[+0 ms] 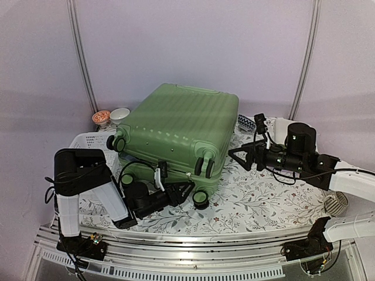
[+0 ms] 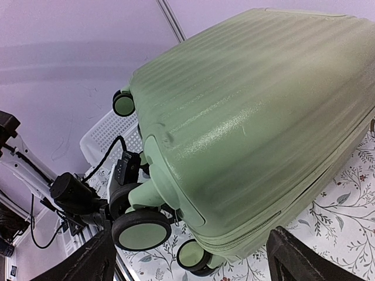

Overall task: Open, take out, and arrange the luggage
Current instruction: Grab the zipper of the luggage, then unzip the zipper of the luggage, then grab the zipper of the luggage, then unzip the zipper of the luggage.

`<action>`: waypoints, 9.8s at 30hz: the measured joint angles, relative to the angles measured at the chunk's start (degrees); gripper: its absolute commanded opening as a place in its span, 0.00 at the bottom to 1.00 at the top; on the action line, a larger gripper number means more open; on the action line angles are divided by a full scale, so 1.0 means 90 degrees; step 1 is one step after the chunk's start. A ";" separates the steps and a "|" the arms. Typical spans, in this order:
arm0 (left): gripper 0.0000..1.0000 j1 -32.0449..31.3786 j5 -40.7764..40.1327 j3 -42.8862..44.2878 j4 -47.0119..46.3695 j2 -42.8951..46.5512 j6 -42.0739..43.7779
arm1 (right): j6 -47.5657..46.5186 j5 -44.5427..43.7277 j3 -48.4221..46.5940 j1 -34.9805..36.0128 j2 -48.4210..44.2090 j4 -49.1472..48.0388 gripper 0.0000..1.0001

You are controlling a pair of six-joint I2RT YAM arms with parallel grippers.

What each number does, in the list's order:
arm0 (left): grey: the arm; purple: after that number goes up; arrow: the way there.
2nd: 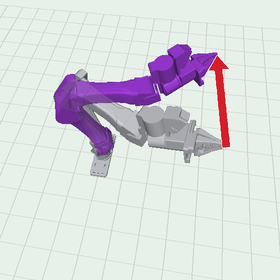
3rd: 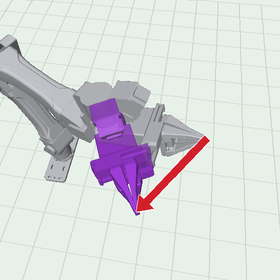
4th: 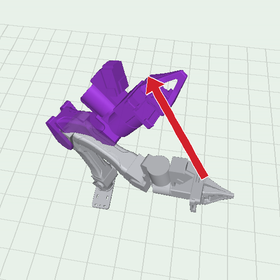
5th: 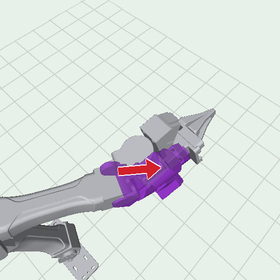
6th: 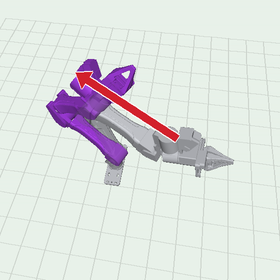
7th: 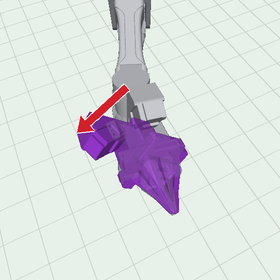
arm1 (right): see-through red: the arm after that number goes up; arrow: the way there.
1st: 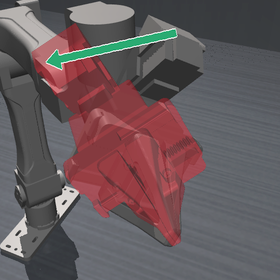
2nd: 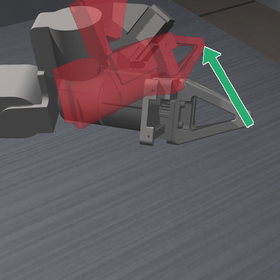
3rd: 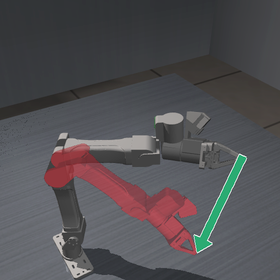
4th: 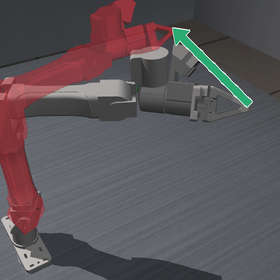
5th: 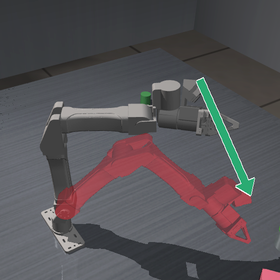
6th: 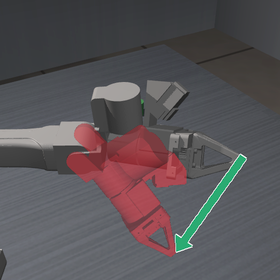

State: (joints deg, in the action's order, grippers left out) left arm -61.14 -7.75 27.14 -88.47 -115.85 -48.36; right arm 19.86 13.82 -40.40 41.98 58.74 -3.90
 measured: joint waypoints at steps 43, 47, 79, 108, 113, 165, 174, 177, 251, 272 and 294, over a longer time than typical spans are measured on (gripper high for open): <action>0.74 0.0172 -0.0070 -0.0131 0.0000 -0.0005 -0.0427 | -0.0046 -0.0007 -0.0005 -0.0005 0.0372 -0.0056 0.91; 0.72 0.0187 -0.0056 -0.0126 0.0000 -0.0007 -0.0420 | -0.0046 -0.0017 -0.0005 -0.0005 0.0435 -0.0090 0.91; 0.43 0.0357 0.0440 0.0119 0.0000 -0.0257 -0.0493 | -0.0044 0.0053 -0.0002 -0.0041 0.0699 -0.0335 0.91; 0.00 0.0393 0.0784 0.0398 0.0010 -0.0279 -0.0646 | -0.0041 0.0216 -0.0002 -0.0046 0.0843 -0.0345 0.91; 0.00 0.0408 0.0945 0.0447 -0.0007 -0.0272 -0.0607 | 0.0000 0.0299 0.0024 -0.0049 0.1030 -0.0350 0.91; 0.22 -0.0738 -0.0019 0.1654 0.0000 -0.1081 0.0270 | 0.1360 0.2215 0.1705 -0.0250 0.2076 -0.3079 0.54; 0.65 -0.1115 0.0063 0.1039 0.0000 -0.0503 0.0257 | 0.1481 0.2380 0.1705 -0.0250 0.2174 -0.3594 0.54; 0.72 -0.1171 -0.0114 0.0648 0.0000 -0.0291 0.0163 | 0.1513 0.2358 0.1712 -0.0250 0.2186 -0.3648 0.54; 0.98 -0.1457 -0.2385 0.1231 0.7232 0.4665 0.1746 | 0.1042 -0.0104 0.2239 0.0848 0.3407 -0.5836 0.02; 0.78 -0.1586 -0.3196 0.4592 1.0387 0.2438 0.2072 | 0.0029 -0.0884 0.1911 0.0704 0.2057 -0.3237 0.02; 0.67 -0.1251 -0.2317 0.4381 1.0188 0.2455 0.2205 | -0.0260 -0.1066 0.0614 -0.0291 0.2834 -0.1821 0.06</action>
State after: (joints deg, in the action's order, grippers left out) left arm -72.40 -28.60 66.57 3.22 -93.76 -28.51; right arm 17.52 4.23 -34.87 39.35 84.25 -20.29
